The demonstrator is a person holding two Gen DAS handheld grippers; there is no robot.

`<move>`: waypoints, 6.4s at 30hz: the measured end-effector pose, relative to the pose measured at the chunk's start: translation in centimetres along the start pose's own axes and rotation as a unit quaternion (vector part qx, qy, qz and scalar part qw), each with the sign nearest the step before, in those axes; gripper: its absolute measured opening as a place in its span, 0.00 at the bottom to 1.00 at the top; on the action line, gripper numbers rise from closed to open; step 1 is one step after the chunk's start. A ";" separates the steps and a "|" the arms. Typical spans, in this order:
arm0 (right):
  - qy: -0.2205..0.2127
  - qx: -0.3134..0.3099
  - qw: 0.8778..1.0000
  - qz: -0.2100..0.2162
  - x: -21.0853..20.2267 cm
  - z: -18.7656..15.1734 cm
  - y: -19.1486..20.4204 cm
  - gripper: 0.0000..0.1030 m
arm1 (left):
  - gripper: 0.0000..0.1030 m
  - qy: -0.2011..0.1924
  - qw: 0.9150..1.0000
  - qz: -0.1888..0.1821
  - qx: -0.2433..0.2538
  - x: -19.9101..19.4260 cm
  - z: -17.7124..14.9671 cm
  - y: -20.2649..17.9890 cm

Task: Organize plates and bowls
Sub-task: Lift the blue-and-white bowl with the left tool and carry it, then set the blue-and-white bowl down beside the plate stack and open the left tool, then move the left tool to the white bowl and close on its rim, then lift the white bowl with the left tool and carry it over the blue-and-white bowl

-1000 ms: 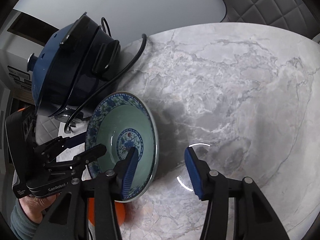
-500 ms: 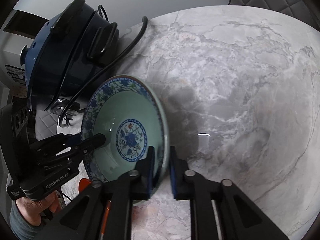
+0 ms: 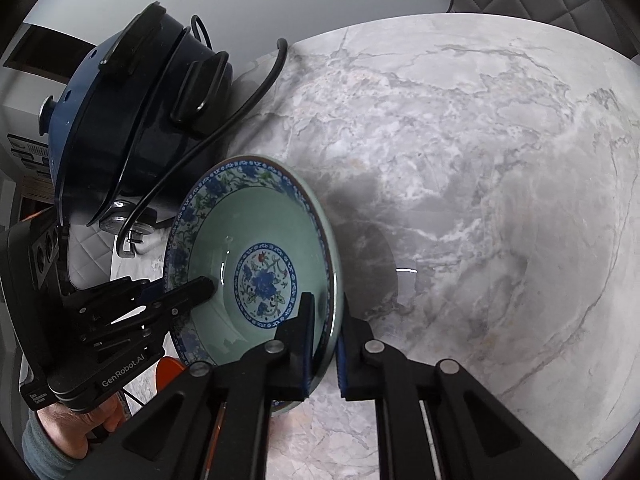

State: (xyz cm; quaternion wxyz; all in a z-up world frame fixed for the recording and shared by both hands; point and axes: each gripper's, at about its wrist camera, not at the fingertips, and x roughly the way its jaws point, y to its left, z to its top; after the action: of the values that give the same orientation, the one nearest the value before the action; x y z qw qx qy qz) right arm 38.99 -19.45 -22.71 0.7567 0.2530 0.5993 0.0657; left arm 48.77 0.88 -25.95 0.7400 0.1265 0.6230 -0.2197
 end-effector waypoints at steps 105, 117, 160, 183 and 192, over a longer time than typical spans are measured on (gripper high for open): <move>-0.100 -0.103 0.990 0.019 -12.4 -33.4 9.6 0.87 | 1.00 -0.191 0.956 -0.109 -0.195 -17.9 -38.7 1.8; -0.157 0.037 0.987 -0.014 -17.5 -27.9 -3.2 0.83 | 0.98 -0.137 0.984 -0.085 -0.071 -17.2 -27.3 -9.1; 0.003 0.088 0.995 0.051 -9.1 -18.3 -11.0 0.34 | 0.20 0.042 0.989 -0.144 0.009 0.6 -14.9 -16.9; -0.002 0.083 0.995 0.053 -10.1 -17.7 -9.0 0.16 | 0.11 0.028 0.990 -0.136 -0.013 -2.1 -15.6 -16.5; -0.004 0.050 0.997 0.059 -10.8 -18.0 -5.0 0.15 | 0.11 -0.005 0.991 -0.130 -0.039 -6.9 -17.8 -13.5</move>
State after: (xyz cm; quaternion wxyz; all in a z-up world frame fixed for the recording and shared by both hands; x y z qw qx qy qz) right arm 18.09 -22.67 -18.37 0.7401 0.3256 0.5831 0.0793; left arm 25.92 -1.55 -21.47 0.7125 0.0143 0.6387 -0.2900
